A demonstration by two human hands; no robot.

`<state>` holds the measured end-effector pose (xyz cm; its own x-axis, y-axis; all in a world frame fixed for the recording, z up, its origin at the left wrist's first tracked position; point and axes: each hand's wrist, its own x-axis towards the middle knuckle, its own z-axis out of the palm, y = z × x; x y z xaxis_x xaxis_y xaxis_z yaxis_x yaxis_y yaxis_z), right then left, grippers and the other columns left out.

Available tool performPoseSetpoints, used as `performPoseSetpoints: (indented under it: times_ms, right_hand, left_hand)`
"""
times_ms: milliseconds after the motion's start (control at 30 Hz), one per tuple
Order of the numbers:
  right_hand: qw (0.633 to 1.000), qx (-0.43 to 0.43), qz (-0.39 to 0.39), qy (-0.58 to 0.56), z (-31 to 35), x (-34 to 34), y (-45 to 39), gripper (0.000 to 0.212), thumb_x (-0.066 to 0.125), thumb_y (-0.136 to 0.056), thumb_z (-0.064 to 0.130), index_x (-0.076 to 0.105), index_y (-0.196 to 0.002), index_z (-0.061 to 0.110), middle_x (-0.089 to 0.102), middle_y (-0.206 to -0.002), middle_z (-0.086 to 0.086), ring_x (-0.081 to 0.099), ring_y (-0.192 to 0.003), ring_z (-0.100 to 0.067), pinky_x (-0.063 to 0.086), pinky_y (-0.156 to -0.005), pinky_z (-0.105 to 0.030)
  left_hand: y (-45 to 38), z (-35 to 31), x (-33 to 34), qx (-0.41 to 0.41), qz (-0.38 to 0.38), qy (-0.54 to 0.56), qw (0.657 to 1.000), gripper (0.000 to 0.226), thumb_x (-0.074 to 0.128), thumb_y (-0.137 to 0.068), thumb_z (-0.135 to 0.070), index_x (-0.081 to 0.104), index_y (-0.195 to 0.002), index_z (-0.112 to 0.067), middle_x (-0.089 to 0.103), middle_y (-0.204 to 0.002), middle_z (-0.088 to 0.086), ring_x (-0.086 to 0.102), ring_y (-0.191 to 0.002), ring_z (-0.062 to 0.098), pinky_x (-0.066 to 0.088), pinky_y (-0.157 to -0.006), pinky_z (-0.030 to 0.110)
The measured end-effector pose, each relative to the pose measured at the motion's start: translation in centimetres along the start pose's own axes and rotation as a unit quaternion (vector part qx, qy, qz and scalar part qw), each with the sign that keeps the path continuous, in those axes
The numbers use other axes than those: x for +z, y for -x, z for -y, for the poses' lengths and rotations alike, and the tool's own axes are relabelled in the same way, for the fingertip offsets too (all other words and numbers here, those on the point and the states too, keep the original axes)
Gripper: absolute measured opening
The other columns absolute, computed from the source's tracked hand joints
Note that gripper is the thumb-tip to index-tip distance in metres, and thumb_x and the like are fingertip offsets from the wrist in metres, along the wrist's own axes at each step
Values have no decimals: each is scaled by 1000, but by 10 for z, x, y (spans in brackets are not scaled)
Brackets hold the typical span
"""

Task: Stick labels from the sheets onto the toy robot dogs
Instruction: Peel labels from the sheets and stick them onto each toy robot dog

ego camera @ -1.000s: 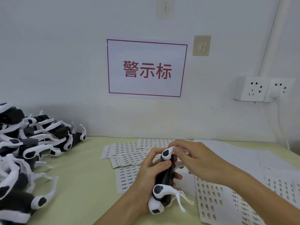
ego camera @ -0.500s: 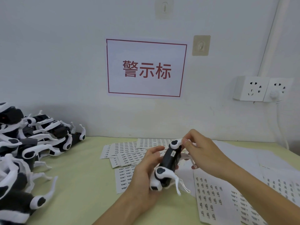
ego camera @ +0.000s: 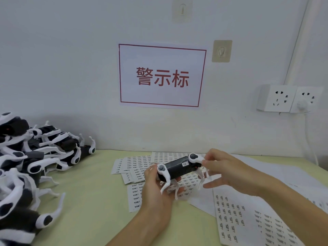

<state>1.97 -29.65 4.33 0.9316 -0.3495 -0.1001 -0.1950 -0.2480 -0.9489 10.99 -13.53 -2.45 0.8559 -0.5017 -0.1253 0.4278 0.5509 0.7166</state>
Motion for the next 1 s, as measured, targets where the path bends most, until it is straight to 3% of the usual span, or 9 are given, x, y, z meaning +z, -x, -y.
performPoseSetpoints:
  times_ms: [100,200,333,400,500,733,800,900,1000]
  right_hand:
    - [998,2,58,8,-1,-17,3,16,65,-94,18,56,-91,6,57,-100,-11,64,-82,-18,60,-83,-43]
    - [996,-25,80,44,-1,-27,5,29,76,-83,21,58,-101,9,62,-114,-11,70,-94,-25,60,-80,-38]
    - [995,-62,36,68,1,-25,7,44,78,-74,45,60,-114,38,61,-121,2,69,-99,-15,58,-75,-27]
    - [993,-66,42,93,1,-20,7,35,70,-82,49,61,-116,46,64,-118,6,69,-97,-10,56,-72,-22]
    - [989,-66,57,123,-1,-16,5,18,55,-99,36,67,-112,39,69,-102,-3,68,-89,-13,56,-71,-25]
    - [997,-41,57,36,-6,-22,1,31,43,-103,26,66,-112,7,60,-107,-32,66,-79,-35,58,-68,-41]
    - [999,-26,46,13,-10,-26,1,35,43,-103,28,65,-114,4,60,-105,-32,67,-77,-39,57,-66,-40]
    - [999,4,24,-41,-12,-42,4,39,45,-102,30,62,-118,-1,57,-97,-23,62,-68,-38,54,-62,-39]
    - [994,21,10,-109,-11,-68,16,40,46,-100,32,62,-113,-3,60,-92,-20,60,-67,-38,54,-61,-39]
  left_hand:
    - [2,0,-1,11,9,5,1000,19,43,-104,-25,55,-111,-13,65,-103,20,64,-76,31,55,-54,38]
    - [3,0,0,15,21,8,1000,13,43,-105,-22,54,-106,-14,68,-92,16,67,-68,30,56,-54,39]
    - [5,0,2,18,26,-10,999,13,44,-104,-20,54,-105,-12,67,-98,20,67,-72,34,55,-53,39]
    - [5,0,2,12,39,-26,999,14,44,-104,-20,55,-102,-12,69,-99,20,66,-80,37,56,-57,42]
    - [6,0,2,10,58,-48,997,15,46,-103,-22,55,-98,-11,71,-97,19,68,-85,41,57,-62,45]
    - [7,3,7,16,79,-94,992,43,44,-100,-42,61,-117,-6,71,-106,24,72,-91,42,59,-73,52]
    - [7,4,8,8,85,-98,992,48,45,-94,-48,68,-111,-10,73,-102,23,72,-90,42,56,-80,54]
    - [9,4,10,20,92,-138,986,37,43,-100,-43,64,-113,-15,74,-97,22,73,-81,35,57,-72,46]
    - [10,10,9,60,143,-256,954,25,41,-105,-27,62,-119,-24,77,-97,12,74,-95,24,54,-80,37]
